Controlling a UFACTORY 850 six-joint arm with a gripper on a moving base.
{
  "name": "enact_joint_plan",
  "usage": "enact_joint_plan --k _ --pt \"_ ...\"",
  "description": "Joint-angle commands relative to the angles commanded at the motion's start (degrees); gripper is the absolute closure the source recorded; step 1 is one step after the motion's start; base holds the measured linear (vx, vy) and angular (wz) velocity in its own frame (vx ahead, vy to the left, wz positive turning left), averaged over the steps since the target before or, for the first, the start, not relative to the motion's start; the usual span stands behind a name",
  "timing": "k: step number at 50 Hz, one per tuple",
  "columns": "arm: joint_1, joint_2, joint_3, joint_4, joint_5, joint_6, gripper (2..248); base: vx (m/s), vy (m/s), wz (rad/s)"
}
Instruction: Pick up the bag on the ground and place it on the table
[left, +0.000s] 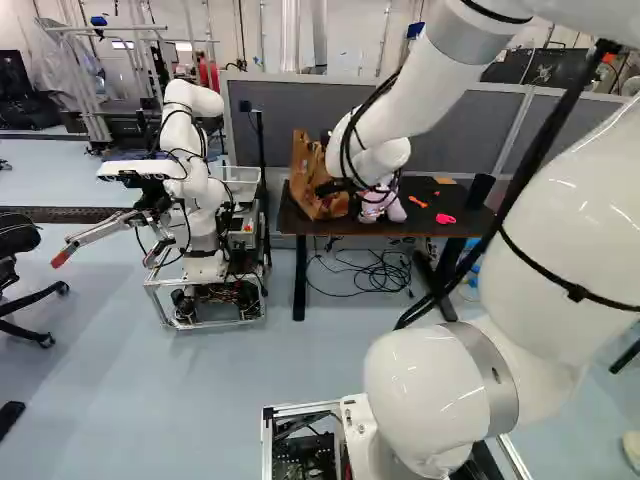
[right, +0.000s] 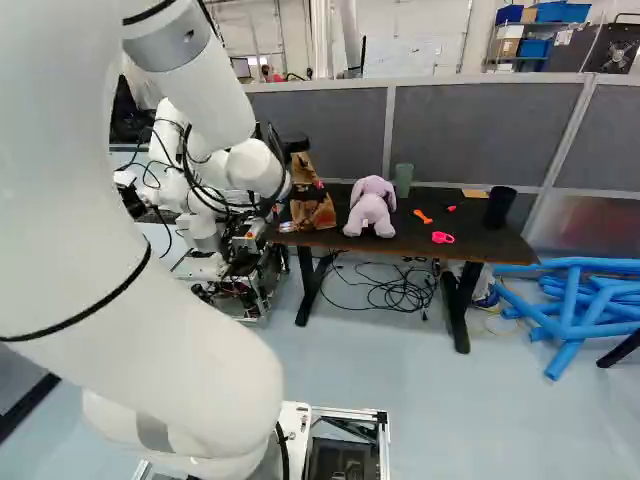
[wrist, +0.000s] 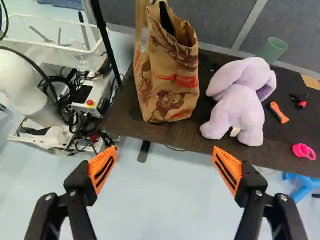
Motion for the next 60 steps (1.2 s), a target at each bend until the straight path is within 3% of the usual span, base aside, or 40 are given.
enact_joint_plan --k 35,60 --pt "-0.62 6.06 14.94 -0.41 19.79 3.7 3 0.0 0.0 0.0" --pt "-0.91 8.84 21.8 -0.59 28.87 5.4 3 0.0 0.0 0.0"
